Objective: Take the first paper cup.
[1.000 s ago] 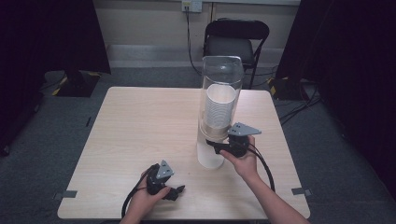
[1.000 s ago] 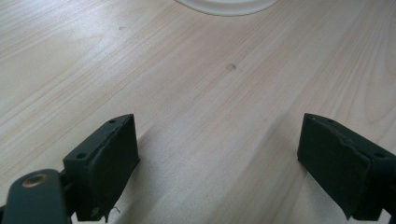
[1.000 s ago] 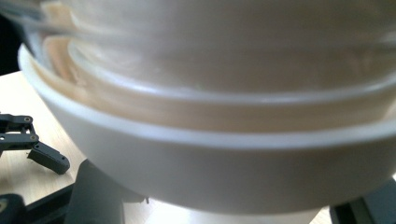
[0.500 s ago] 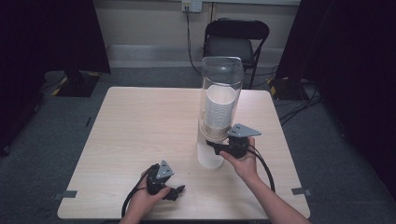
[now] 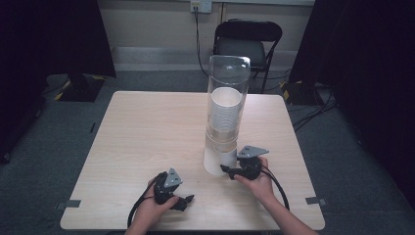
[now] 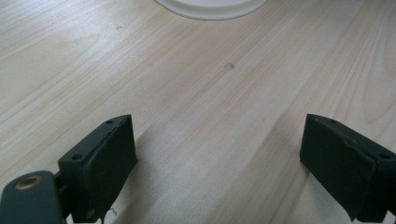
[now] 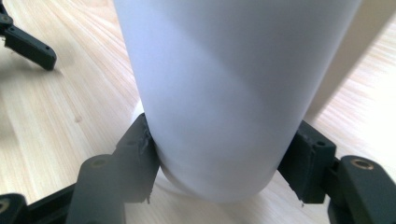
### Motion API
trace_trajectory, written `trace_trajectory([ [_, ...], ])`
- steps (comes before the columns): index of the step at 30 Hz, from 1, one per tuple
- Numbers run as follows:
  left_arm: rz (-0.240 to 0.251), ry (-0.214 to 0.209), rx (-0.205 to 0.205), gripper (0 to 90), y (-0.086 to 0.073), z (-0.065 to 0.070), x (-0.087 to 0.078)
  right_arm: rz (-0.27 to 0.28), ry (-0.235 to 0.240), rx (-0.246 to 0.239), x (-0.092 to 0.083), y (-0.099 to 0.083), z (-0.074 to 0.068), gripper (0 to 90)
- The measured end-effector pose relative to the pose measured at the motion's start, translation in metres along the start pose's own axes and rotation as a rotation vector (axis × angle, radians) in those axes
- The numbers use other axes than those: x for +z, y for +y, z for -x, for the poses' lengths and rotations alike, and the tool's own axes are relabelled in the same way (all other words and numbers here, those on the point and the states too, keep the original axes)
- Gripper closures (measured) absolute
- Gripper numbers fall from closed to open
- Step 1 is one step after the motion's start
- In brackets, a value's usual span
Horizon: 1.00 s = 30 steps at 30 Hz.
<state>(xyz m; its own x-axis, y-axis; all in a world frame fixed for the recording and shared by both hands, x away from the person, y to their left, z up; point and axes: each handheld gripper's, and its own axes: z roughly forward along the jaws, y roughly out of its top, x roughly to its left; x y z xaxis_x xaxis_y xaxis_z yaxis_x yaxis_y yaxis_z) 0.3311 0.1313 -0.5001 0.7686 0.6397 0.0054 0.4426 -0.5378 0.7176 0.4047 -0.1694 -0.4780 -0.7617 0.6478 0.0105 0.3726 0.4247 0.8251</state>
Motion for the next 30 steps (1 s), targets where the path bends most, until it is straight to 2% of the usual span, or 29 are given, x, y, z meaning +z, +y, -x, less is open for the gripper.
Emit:
trace_trajectory([
  [1, 0.000, 0.000, 0.000, 9.8, 0.000, 0.000, 0.000, -0.016, -0.008, -0.017, -0.002, -0.001, 0.002, 36.0],
  [3, 0.001, 0.000, 0.000, 9.7, 0.000, 0.000, 0.000, -0.046, 0.002, -0.007, -0.004, -0.008, 0.009, 35.8],
  [5, 0.000, 0.000, 0.003, 9.7, 0.000, 0.000, 0.000, -0.082, -0.016, -0.006, -0.005, -0.019, 0.015, 35.7],
  [7, 0.000, 0.001, 0.001, 9.7, 0.000, 0.000, 0.000, -0.079, -0.013, 0.022, -0.009, -0.029, 0.020, 35.6],
  [9, 0.001, 0.002, -0.001, 9.6, 0.000, 0.000, 0.000, -0.109, -0.037, 0.003, -0.012, -0.034, 0.024, 35.4],
  [12, 0.007, -0.003, -0.004, 9.3, 0.000, 0.000, 0.001, -0.104, -0.024, 0.025, -0.016, -0.036, 0.027, 34.8],
  [19, 0.012, -0.003, -0.006, 9.3, 0.000, 0.000, 0.001, -0.113, -0.067, 0.036, -0.016, -0.037, 0.035, 31.4],
  [21, 0.014, -0.005, -0.006, 9.3, 0.000, 0.000, 0.001, -0.116, -0.084, 0.061, -0.017, -0.037, 0.038, 23.9],
  [25, 0.011, -0.004, -0.005, 9.3, 0.000, 0.000, 0.001, -0.112, -0.089, 0.084, -0.021, -0.040, 0.041, 20.1],
  [30, 0.012, -0.003, -0.006, 9.3, 0.000, 0.000, 0.001, -0.121, -0.092, 0.055, -0.032, -0.043, 0.039, 20.1],
])
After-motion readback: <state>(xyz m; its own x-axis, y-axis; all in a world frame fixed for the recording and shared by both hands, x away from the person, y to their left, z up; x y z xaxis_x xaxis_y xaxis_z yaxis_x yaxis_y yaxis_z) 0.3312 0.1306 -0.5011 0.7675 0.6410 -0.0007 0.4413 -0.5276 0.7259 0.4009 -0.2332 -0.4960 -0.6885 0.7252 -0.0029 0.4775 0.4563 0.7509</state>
